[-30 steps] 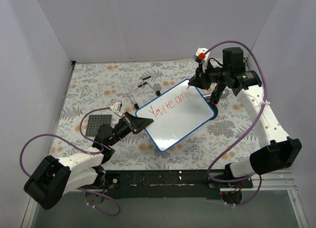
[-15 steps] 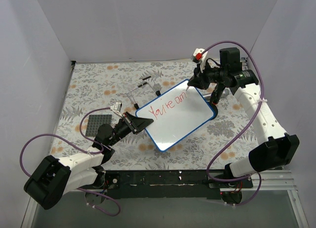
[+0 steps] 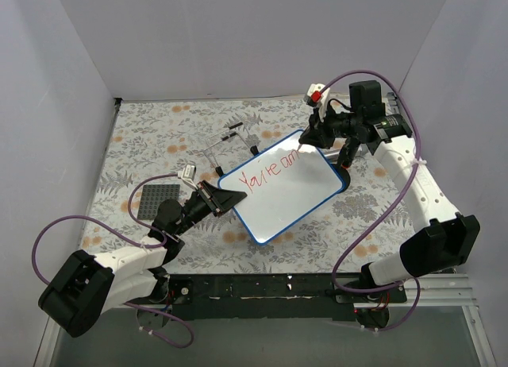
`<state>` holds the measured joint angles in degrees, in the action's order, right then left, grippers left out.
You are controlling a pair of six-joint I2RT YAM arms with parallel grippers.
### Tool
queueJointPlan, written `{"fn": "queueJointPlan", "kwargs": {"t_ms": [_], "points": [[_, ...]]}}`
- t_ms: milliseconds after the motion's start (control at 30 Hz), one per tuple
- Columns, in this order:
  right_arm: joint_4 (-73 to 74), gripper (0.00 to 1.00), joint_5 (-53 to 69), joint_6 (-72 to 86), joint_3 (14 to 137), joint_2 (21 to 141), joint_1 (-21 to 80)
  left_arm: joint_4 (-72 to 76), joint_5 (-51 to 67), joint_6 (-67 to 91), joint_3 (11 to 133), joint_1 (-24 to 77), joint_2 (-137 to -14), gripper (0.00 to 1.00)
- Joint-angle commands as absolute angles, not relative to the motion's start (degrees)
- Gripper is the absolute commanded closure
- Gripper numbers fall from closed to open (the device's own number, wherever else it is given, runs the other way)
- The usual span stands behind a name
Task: Write a sentence on the whiteboard
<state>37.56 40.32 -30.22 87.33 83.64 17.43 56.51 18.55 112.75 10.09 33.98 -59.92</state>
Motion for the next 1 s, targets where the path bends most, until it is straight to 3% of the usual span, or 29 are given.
{"fn": "queueJointPlan", "kwargs": {"t_ms": [0, 300, 967], "points": [[39.37, 0.99, 40.69, -31.38, 84.99, 80.51, 17.84, 64.16, 17.49, 113.82, 10.81, 34.10, -58.01, 1.00], [39.11, 0.99, 38.68, -31.64, 83.32, 79.01, 17.84, 63.90, 17.40, 113.73, 10.81, 33.84, -57.57, 1.00], [38.14, 0.99, 36.65, -30.41, 92.21, 85.61, 17.84, 63.90, 17.75, 113.73, 10.63, 33.75, -57.48, 1.00]]}}
